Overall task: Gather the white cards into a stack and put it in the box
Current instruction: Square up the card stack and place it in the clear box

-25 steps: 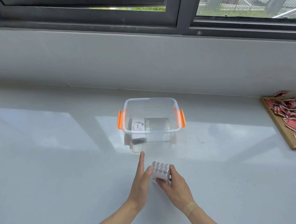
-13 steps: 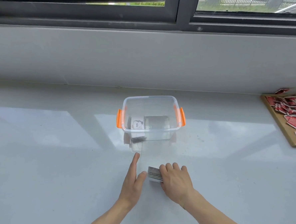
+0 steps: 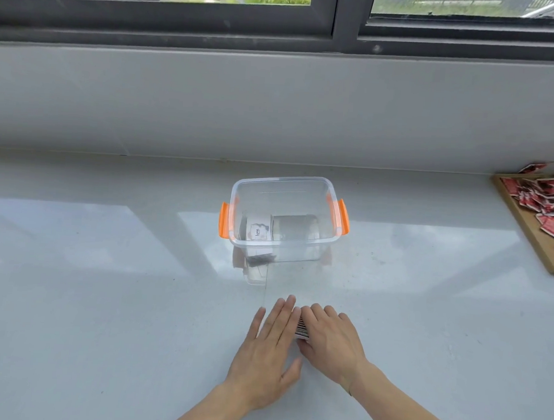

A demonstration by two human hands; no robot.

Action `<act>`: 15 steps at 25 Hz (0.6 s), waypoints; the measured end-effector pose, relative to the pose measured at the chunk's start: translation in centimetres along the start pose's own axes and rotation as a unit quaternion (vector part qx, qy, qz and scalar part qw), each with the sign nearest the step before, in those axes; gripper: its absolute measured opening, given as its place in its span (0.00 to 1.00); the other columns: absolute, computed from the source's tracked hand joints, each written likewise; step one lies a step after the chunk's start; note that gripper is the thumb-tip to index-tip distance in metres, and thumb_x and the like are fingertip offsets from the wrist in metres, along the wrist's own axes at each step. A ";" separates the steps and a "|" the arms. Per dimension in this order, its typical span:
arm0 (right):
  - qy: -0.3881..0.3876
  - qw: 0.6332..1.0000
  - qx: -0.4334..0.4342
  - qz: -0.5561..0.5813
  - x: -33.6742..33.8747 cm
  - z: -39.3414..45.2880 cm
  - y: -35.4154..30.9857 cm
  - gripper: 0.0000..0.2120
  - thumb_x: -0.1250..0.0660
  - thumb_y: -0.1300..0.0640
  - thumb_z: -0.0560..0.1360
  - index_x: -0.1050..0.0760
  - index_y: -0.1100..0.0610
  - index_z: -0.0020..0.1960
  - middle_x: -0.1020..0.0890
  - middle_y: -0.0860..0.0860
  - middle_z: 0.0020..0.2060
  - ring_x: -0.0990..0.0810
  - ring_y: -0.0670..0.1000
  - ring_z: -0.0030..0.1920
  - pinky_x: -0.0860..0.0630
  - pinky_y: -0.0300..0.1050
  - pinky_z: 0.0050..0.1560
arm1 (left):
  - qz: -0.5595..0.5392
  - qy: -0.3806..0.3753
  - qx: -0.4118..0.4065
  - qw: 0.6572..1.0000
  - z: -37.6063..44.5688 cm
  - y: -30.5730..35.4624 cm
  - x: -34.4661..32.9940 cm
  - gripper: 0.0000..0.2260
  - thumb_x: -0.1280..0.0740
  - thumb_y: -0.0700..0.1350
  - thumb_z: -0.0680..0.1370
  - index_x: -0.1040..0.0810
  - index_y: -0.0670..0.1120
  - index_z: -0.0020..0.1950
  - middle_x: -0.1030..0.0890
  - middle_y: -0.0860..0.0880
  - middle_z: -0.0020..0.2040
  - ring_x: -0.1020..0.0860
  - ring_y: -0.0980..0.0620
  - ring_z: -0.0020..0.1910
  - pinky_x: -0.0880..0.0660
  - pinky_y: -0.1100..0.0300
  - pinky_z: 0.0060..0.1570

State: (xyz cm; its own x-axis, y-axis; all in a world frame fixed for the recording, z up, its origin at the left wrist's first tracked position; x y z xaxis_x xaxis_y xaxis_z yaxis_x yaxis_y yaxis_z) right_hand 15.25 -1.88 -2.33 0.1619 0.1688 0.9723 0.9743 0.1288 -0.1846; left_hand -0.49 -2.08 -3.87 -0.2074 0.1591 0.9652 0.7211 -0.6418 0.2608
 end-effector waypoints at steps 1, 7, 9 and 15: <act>-0.008 1.000 -0.001 0.008 0.1 0.1 0.0 0.09 0.36 0.50 0.71 0.30 0.52 0.49 0.22 0.48 0.43 0.25 0.54 0.41 0.34 0.47 0.37 | -0.035 0.018 0.016 0.999 -0.1 -0.3 0.1 0.36 0.40 0.55 0.77 0.52 0.43 0.79 0.53 0.46 0.81 0.51 0.49 0.79 0.54 0.49 0.75; -0.071 0.834 -0.162 0.522 2.8 0.2 0.8 0.13 0.28 0.45 0.70 0.29 0.49 0.48 0.17 0.46 0.42 0.19 0.47 0.43 0.26 0.45 0.43 | -0.559 -0.007 0.272 0.783 0.8 -1.7 2.5 0.31 0.32 0.52 0.71 0.41 0.62 0.71 0.34 0.52 0.72 0.29 0.55 0.67 0.30 0.60 0.64; -0.073 0.756 -0.186 0.623 3.7 0.2 0.4 0.14 0.25 0.46 0.68 0.25 0.48 0.49 0.16 0.49 0.46 0.17 0.48 0.46 0.22 0.47 0.49 | -0.593 -0.058 0.261 0.759 1.4 -1.5 3.4 0.24 0.29 0.53 0.69 0.32 0.62 0.63 0.23 0.51 0.62 0.21 0.54 0.56 0.23 0.59 0.55; -0.051 0.671 -0.195 0.714 6.3 1.2 -1.0 0.18 0.24 0.46 0.67 0.23 0.48 0.54 0.15 0.53 0.51 0.16 0.55 0.52 0.19 0.58 0.55 | -0.612 -0.011 0.255 0.749 3.8 -1.0 6.6 0.19 0.29 0.53 0.68 0.24 0.51 0.57 0.17 0.52 0.54 0.19 0.50 0.53 0.22 0.56 0.54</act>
State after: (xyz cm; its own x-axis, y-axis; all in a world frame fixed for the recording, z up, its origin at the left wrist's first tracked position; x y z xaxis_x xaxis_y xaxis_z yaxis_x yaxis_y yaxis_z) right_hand 15.07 0.24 3.78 0.9813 -0.0835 -0.1736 -0.1920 -0.4967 -0.8464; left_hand -0.05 2.43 2.28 -0.9123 0.4096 -0.0038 0.1592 0.3630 0.9181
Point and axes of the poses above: each hand's wrist, its own z-axis towards the middle knuckle, its own x-axis out of the back of the hand, y = z × x, the point moved 2 cm from there along z, towards the middle knuckle
